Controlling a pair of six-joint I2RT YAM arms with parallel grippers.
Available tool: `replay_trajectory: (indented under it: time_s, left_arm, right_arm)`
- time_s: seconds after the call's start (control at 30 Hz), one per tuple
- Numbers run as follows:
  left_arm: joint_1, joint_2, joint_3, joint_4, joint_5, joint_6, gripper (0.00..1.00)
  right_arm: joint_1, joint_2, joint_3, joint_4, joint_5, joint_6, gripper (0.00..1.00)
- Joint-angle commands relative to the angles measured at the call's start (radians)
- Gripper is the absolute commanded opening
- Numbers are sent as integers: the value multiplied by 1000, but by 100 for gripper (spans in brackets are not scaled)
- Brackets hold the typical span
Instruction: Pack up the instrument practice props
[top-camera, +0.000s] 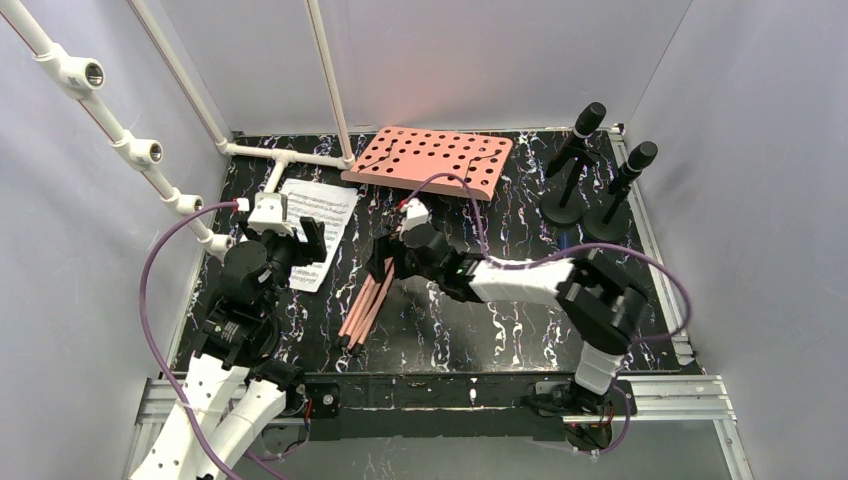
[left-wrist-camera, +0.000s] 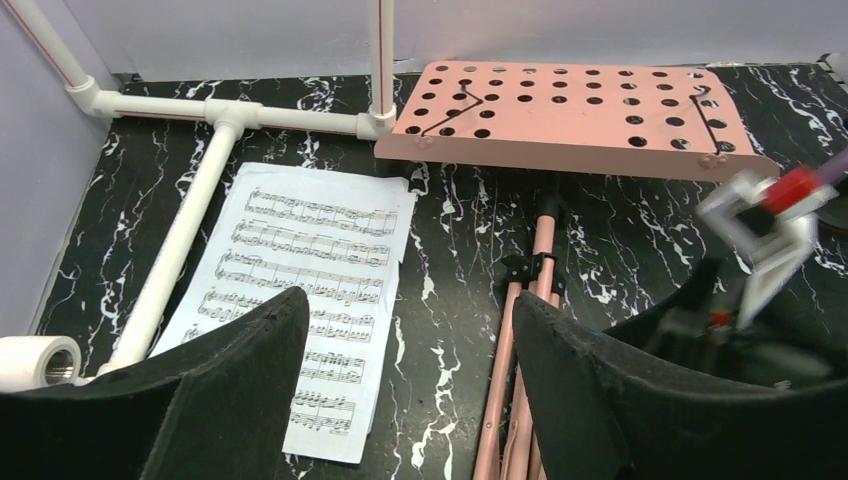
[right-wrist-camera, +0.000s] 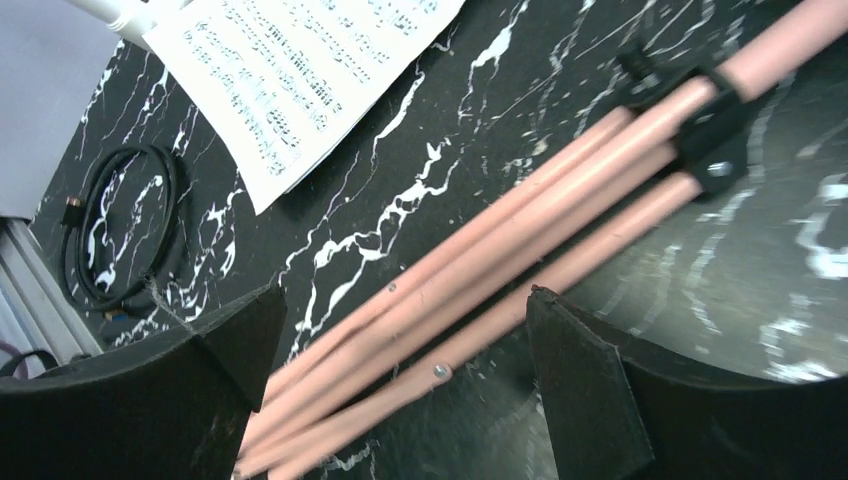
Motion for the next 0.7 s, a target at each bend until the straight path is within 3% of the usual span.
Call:
replay_trajectory:
  time_s: [0.0,0.33,0.67]
  left_arm:
    - [4,-32,-23,35,43,15,72]
    - [5,-50,-24,32,144,38,84]
    - [4,-43,-27,32,151,41,91]
  right_arm:
    - [-37,-217,-26,-167,78,-198,99]
    - [-270,-528,-62,-469,308,-385,99]
    - [-614,-508,112,-597,314,-500,99]
